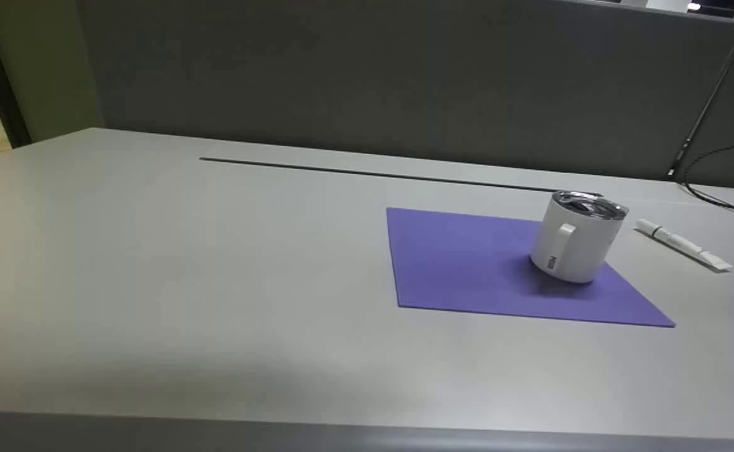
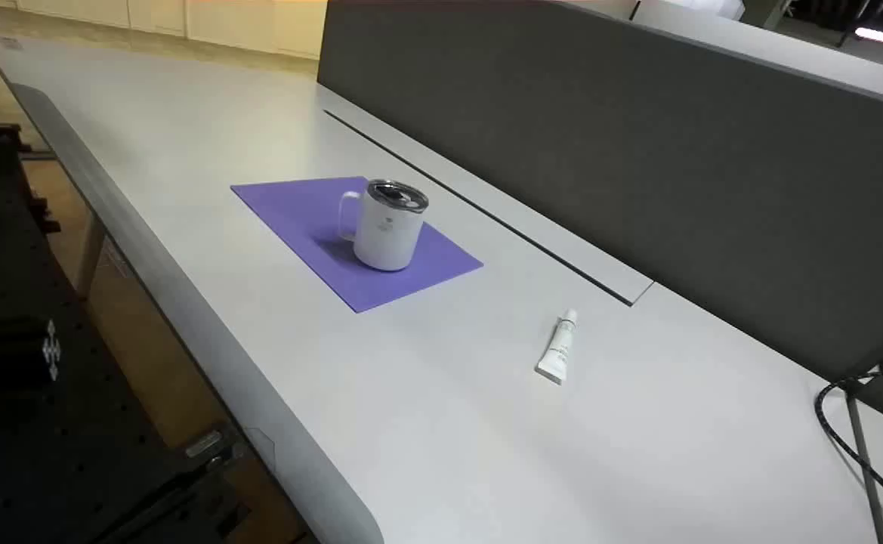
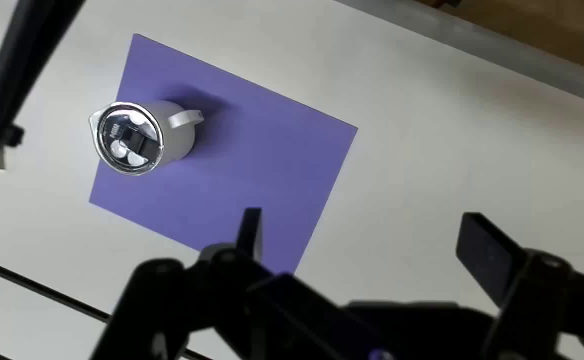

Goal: Open the sliding lid on the travel mug

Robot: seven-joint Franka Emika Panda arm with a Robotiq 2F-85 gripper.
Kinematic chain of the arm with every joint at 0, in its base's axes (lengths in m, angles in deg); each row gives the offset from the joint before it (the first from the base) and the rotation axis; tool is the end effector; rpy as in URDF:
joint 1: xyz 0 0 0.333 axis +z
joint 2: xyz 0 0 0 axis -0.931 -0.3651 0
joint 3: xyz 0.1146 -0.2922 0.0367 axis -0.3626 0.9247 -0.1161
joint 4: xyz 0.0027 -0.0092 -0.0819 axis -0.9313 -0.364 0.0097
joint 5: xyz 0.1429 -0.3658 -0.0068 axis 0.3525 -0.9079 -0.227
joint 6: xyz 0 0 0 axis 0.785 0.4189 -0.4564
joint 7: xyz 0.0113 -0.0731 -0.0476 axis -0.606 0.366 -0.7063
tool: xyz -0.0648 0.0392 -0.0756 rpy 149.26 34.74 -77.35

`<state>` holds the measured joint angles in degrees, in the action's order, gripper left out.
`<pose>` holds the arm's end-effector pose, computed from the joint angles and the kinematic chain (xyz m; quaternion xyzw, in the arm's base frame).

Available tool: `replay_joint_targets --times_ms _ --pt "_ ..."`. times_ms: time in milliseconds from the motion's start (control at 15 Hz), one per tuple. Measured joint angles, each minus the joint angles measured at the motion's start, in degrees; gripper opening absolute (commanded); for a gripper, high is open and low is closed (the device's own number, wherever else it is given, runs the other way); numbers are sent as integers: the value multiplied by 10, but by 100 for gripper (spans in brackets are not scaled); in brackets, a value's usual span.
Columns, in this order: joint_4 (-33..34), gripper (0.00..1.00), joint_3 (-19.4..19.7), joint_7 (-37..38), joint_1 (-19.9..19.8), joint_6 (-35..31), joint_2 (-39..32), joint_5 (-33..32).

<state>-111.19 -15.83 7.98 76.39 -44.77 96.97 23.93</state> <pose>0.4266 0.1809 0.4382 0.9823 0.1707 -0.0352 0.0683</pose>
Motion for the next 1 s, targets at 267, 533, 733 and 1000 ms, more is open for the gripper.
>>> replay_joint_targets --times_ms 267,533,733,1000 --pt "0 100 0 0 0 -2 0 0" --pt "0 100 0 0 0 -2 0 0" --pt "0 100 0 0 0 -2 0 0" --pt "-2 67 22 2 -10 -42 -6 -32"
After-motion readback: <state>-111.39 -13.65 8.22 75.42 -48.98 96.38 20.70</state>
